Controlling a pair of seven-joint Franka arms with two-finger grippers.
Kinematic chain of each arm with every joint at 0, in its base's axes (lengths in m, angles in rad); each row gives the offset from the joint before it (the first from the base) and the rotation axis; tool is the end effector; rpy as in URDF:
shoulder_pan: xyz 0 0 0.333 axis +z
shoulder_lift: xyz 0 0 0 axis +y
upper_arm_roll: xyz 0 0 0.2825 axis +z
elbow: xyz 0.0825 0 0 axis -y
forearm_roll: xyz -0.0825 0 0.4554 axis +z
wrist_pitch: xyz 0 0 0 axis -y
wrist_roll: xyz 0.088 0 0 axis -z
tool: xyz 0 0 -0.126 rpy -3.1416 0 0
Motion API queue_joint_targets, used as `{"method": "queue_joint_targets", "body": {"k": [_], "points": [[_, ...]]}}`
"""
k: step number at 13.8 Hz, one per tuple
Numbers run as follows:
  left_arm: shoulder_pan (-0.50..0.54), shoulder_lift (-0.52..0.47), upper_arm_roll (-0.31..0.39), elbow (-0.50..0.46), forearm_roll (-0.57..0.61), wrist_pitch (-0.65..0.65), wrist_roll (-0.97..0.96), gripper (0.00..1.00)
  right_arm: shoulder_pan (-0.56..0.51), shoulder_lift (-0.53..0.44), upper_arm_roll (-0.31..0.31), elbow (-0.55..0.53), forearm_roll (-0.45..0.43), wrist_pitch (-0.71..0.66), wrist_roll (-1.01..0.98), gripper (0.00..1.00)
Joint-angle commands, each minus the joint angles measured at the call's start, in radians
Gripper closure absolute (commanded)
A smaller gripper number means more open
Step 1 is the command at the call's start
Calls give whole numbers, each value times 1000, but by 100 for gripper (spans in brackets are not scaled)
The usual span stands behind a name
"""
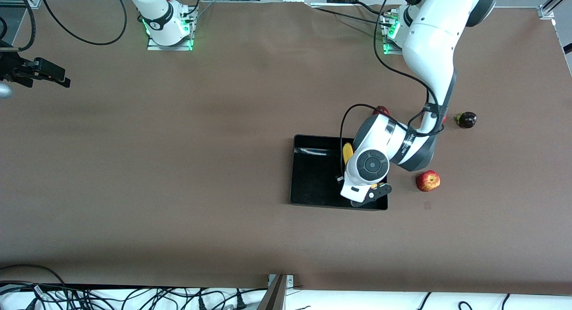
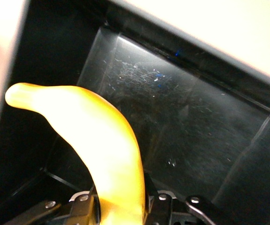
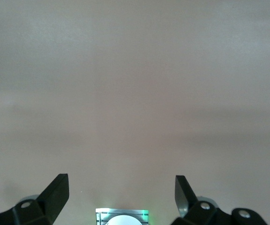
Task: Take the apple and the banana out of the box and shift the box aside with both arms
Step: 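Lift the banana out of the tray and carry it beside the apple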
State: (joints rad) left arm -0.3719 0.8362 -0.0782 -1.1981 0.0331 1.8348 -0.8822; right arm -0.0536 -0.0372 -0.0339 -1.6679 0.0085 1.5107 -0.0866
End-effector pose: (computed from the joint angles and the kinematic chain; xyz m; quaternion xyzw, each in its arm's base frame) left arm 0.7003 -0.3218 0.1917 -0.9710 -0.2173 0.0864 0.0493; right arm 0.6015 -0.0519 0.5378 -0.9982 0.0004 0.0593 0.0101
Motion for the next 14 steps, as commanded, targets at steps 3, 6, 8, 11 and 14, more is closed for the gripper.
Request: {"method": "queue_joint_targets", "body": {"k": [3,6,8,11,14], "points": [[4,-86,17,32,-44,-173,58,100,-8,2,2,11,18,-15,-12,0],[83,-137,17,31,-35,-279,219,100,-8,2,0,13,19,-15,-6,0],[169,-151,11,15,-25,-284,355,100,-8,2,-1,13,21,-15,-9,0],[318,-149,6,14,-25,-286,559,100,-9,2,-1,13,21,-15,-9,0],[434,-135,6,9,-19,-273,763,100,-9,2,-1,13,21,-15,-9,0]]}}
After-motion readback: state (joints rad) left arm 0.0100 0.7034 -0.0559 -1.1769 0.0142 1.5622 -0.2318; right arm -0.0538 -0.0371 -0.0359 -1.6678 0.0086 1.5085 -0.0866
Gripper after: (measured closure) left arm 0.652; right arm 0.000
